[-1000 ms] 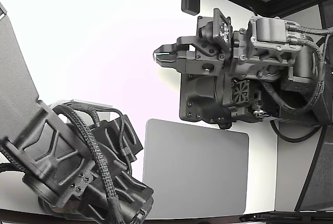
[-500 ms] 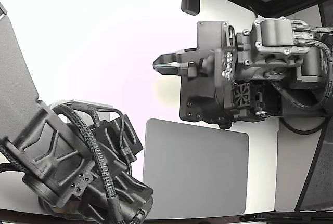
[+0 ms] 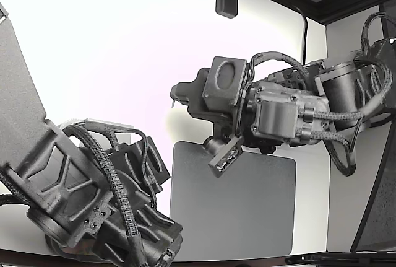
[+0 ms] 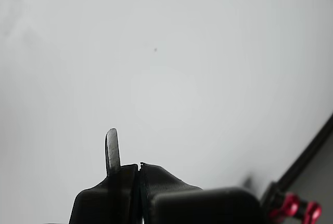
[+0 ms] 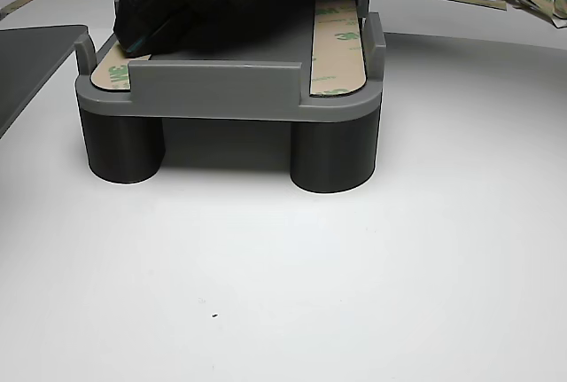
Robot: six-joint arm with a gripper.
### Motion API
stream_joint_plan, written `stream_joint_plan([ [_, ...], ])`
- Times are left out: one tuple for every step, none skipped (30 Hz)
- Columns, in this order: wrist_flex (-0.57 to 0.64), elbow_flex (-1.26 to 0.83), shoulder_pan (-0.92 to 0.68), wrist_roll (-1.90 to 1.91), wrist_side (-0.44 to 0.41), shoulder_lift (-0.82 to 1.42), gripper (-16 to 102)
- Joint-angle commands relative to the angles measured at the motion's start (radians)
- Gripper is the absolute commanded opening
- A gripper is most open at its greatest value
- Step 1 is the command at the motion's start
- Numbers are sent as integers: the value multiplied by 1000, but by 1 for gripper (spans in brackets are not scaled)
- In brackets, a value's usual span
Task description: Peel off protective film from adhesive tape.
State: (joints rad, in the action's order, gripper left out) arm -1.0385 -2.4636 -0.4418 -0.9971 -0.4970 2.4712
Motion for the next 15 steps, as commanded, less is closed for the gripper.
stream_joint_plan([
  [40, 31, -51, 6, -89, -26, -11],
  [52, 31, -67, 11, -107, -43, -11],
  [61, 32, -83, 17, -124, -60, -11],
  [67, 35, -94, 29, -135, -80, -11],
  [63, 41, -100, 41, -143, -98, -11],
  [61, 44, -106, 48, -150, -117, -11],
  [63, 43, -115, 54, -164, -132, -11],
  [72, 38, -117, 55, -166, -144, -11],
  [84, 28, -118, 58, -167, -150, -11],
  [100, 14, -121, 61, -170, -152, -11],
  [115, -5, -130, 69, -178, -150, -11],
  [135, -25, -141, 77, -190, -144, -11],
  [160, -44, -149, 81, -193, -135, -11],
  [183, -63, -153, 81, -195, -127, -11],
  [206, -78, -156, 77, -204, -124, -11],
])
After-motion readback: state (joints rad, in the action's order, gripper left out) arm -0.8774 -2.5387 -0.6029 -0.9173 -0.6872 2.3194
